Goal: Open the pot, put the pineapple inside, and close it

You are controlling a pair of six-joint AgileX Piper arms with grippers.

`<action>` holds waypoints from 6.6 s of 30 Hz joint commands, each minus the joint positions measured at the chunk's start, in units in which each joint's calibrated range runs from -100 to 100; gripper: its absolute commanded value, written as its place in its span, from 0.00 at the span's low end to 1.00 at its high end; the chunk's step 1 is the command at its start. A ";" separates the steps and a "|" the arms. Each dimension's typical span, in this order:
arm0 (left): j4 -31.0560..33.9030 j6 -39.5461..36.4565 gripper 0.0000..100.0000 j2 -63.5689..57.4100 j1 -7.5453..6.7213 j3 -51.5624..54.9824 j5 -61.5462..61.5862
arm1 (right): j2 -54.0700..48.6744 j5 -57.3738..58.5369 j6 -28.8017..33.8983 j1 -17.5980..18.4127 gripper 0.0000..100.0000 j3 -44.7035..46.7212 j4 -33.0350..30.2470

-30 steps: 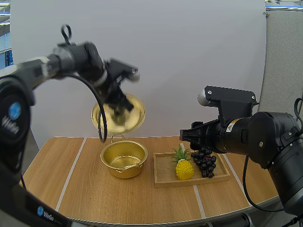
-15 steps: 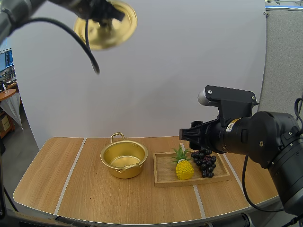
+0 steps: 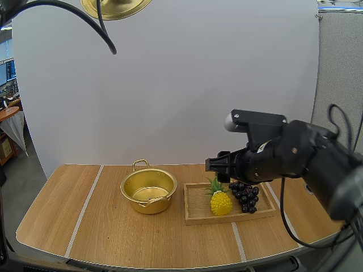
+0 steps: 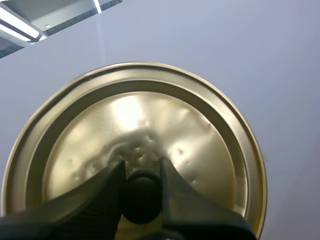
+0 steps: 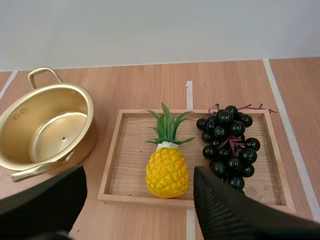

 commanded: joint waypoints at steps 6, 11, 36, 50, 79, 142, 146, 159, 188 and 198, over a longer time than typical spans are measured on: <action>0.21 -0.34 0.00 -0.29 0.05 -0.27 -2.61 | 22.11 -5.43 -2.76 0.66 1.00 -6.16 0.16; 0.21 -0.34 0.00 -0.29 0.05 -0.27 -2.61 | 29.30 -2.38 -1.87 2.27 1.00 -11.19 0.16; 0.21 -0.34 0.00 -0.29 0.05 -0.27 -2.61 | 45.43 -8.01 1.02 2.45 1.00 -11.69 -5.49; 0.21 -0.34 0.00 -0.29 0.05 -0.27 -2.61 | 55.09 -13.38 1.31 2.45 1.00 -11.69 -5.39; 0.21 -0.34 0.00 -0.29 0.05 -0.27 -2.61 | 45.58 -6.38 -1.60 9.60 0.00 -23.48 -5.38; 0.21 -0.34 0.00 -0.29 0.05 -0.27 -2.61 | 54.80 -4.00 -0.12 20.90 1.00 -34.94 -5.86; 0.21 -0.34 0.00 -0.29 0.05 -0.27 -2.61 | 47.29 1.12 -0.12 20.90 1.00 -34.94 -6.24; 0.21 -0.34 0.00 -0.29 0.05 -0.27 -2.61 | 15.50 11.58 0.27 20.90 1.00 -24.07 -6.24; 0.21 -0.34 0.00 -0.29 0.05 -0.27 -2.45 | -11.07 28.13 4.02 20.90 0.00 -13.76 -9.42; 0.21 -0.34 0.00 -0.29 0.05 -0.27 -2.45 | -11.07 28.13 4.02 20.90 0.00 -13.76 -8.45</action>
